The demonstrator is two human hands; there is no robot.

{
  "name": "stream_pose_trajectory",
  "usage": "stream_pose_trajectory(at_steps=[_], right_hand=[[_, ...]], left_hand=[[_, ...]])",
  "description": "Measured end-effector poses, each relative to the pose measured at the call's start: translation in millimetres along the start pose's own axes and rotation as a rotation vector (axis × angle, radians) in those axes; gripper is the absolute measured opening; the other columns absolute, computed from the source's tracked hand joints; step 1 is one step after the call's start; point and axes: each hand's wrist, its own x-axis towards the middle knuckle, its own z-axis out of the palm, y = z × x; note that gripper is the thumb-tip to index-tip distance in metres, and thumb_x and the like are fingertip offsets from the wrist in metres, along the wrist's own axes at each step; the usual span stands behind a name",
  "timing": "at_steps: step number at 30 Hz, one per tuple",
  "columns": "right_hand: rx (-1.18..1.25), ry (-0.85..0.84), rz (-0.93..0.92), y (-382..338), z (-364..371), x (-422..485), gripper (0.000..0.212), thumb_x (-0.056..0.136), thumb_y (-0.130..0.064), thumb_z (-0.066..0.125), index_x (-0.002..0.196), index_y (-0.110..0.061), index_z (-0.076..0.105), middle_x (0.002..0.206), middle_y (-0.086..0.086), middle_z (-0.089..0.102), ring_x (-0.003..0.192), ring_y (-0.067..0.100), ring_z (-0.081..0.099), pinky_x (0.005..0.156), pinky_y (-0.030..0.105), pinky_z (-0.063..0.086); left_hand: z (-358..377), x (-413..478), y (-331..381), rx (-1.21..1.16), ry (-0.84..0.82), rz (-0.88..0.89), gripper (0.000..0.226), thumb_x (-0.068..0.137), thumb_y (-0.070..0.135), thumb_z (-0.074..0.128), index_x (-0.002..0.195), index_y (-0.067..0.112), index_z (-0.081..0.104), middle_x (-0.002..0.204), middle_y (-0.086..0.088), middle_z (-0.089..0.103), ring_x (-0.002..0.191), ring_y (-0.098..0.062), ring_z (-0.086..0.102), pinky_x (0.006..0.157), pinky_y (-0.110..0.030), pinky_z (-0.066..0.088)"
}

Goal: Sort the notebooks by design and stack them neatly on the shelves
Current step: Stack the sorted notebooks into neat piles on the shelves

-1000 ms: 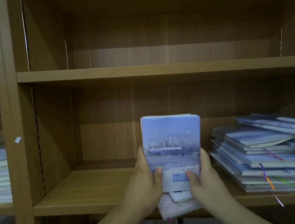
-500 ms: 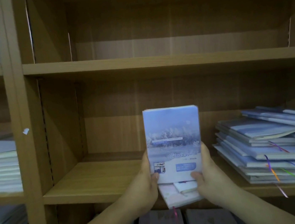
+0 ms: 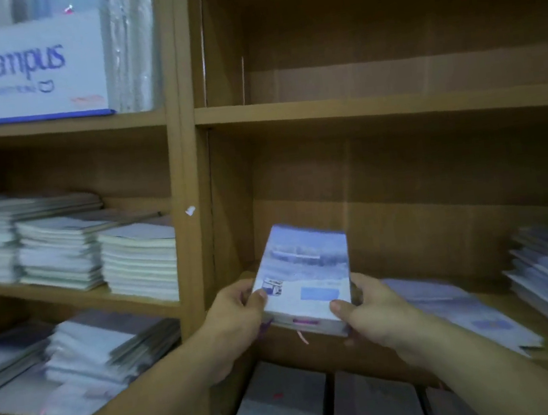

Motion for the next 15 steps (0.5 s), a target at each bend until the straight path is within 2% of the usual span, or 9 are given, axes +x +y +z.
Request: stream_pose_trajectory(at_steps=[2, 4, 6, 8, 11, 13, 15], right_hand=[[0.016, -0.03, 0.036, -5.4, 24.4, 6.9, 0.011, 0.1, -0.014, 0.062, 0.105, -0.024, 0.062, 0.097, 0.0, 0.069, 0.071, 0.022, 0.066, 0.059, 0.037, 0.06], [0.098, -0.084, 0.12, -10.3, 41.4, 14.3, 0.005, 0.101, -0.015, 0.06, 0.102, -0.015, 0.065, 0.086, 0.007, 0.067, 0.064, 0.022, 0.062, 0.057, 0.036, 0.055], [0.174, -0.109, 0.224, -15.5, 50.7, 22.5, 0.01, 0.101, -0.016, 0.061, 0.102, -0.007, 0.064, 0.079, 0.013, 0.063, 0.06, 0.023, 0.059, 0.057, 0.035, 0.055], [0.152, -0.098, 0.249, -20.9, 55.3, 31.3, 0.016, 0.102, -0.019, 0.06, 0.103, -0.004, 0.062, 0.077, 0.015, 0.062, 0.058, 0.024, 0.059, 0.057, 0.035, 0.055], [0.079, -0.077, 0.237, -24.9, 56.5, 40.3, 0.027, 0.102, -0.025, 0.059, 0.105, 0.002, 0.062, 0.072, 0.016, 0.065, 0.053, 0.023, 0.059, 0.052, 0.033, 0.054], [0.063, -0.078, 0.227, -23.7, 53.3, 42.2, 0.033, 0.101, -0.027, 0.062, 0.108, 0.005, 0.064, 0.074, 0.019, 0.067, 0.054, 0.023, 0.059, 0.052, 0.033, 0.053], [0.037, -0.072, 0.2, -22.0, 49.5, 40.5, 0.035, 0.098, -0.034, 0.066, 0.107, 0.0, 0.068, 0.083, 0.019, 0.07, 0.06, 0.024, 0.062, 0.056, 0.036, 0.057]], left_hand=[[-21.2, -1.1, -9.3, 0.023, 0.055, -0.048, 0.018, 0.106, 0.027, 0.051, 0.1, 0.023, 0.067, 0.098, -0.005, 0.073, 0.082, -0.02, 0.069, 0.072, -0.037, 0.062], [-37.2, 3.1, -16.7, 0.013, 0.078, -0.106, 0.022, 0.106, 0.03, 0.052, 0.097, 0.018, 0.068, 0.097, -0.011, 0.071, 0.081, -0.024, 0.067, 0.077, -0.044, 0.062], [-45.5, 10.2, -22.8, -0.002, 0.078, -0.168, 0.024, 0.106, 0.032, 0.052, 0.101, 0.015, 0.069, 0.102, -0.014, 0.069, 0.088, -0.026, 0.067, 0.08, -0.044, 0.062], [-48.1, 17.2, -25.0, -0.06, 0.1, -0.19, 0.025, 0.105, 0.035, 0.053, 0.105, 0.015, 0.068, 0.107, -0.015, 0.069, 0.094, -0.026, 0.067, 0.08, -0.041, 0.064], [-51.3, 25.0, -24.2, -0.066, 0.14, -0.138, 0.03, 0.102, 0.044, 0.056, 0.11, 0.017, 0.067, 0.103, -0.01, 0.07, 0.09, -0.019, 0.069, 0.07, -0.029, 0.062], [-55.2, 25.6, -25.5, 0.011, 0.146, -0.106, 0.034, 0.1, 0.049, 0.056, 0.104, 0.018, 0.069, 0.094, -0.01, 0.072, 0.08, -0.017, 0.071, 0.064, -0.028, 0.063], [-62.8, 26.8, -32.5, 0.259, 0.17, -0.02, 0.038, 0.101, 0.052, 0.053, 0.092, 0.019, 0.071, 0.082, -0.007, 0.073, 0.073, -0.019, 0.071, 0.066, -0.036, 0.064]])
